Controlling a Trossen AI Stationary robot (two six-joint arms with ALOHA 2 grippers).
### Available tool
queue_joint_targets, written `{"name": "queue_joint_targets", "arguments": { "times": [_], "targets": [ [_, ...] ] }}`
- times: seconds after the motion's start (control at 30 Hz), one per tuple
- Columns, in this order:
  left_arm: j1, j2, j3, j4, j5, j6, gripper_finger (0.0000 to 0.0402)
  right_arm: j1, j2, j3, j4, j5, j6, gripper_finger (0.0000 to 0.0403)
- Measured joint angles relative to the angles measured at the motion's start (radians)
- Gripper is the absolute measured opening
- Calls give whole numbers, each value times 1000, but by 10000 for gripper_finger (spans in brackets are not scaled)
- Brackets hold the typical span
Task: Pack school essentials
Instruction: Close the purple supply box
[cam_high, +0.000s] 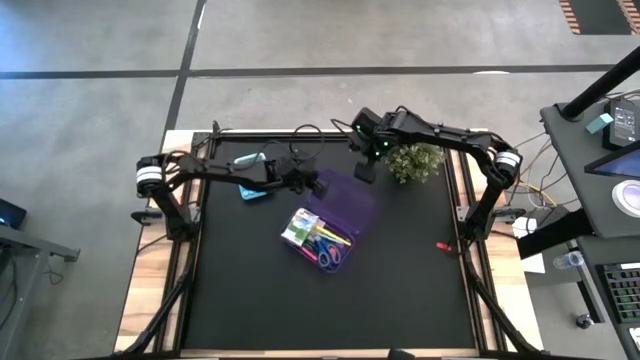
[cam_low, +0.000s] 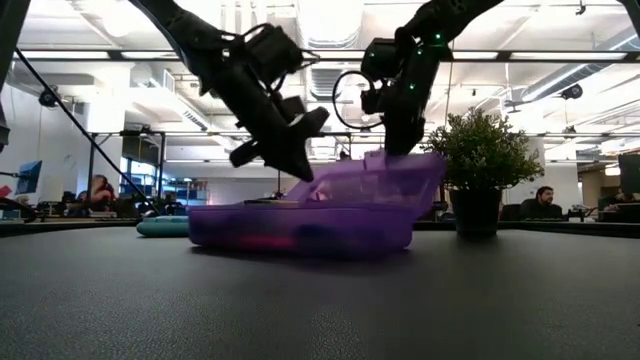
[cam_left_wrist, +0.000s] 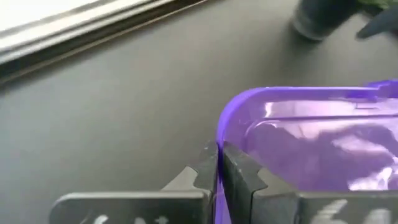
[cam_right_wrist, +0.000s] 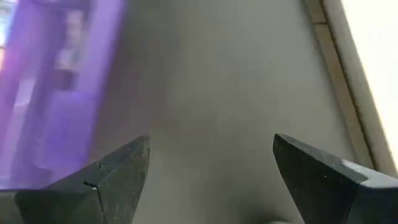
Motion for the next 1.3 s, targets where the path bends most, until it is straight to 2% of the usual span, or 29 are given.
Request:
{"name": "queue_joint_targets", "arguments": {
  "times": [0.13,0.53,0.9,1.03,1.13,1.3],
  "targets": [
    [-28,-5,0,42,-22,104,0,1,0,0,-10,-113,28,328],
    [-56,-52,-1,125,-66,301,0,39,0,-1,-10,-258,130,328],
    [-57,-54,-14,110,-69,306,0,176,0,-2,29,-269,192,328],
    [-57,-92,-14,93,-67,306,0,215,0,-2,58,-269,218,328],
    [-57,-143,-14,44,-66,305,0,239,0,-2,85,-269,236,328],
    [-58,-260,-14,-144,-64,267,0,272,2,-2,153,-268,272,328]
  ]
}}
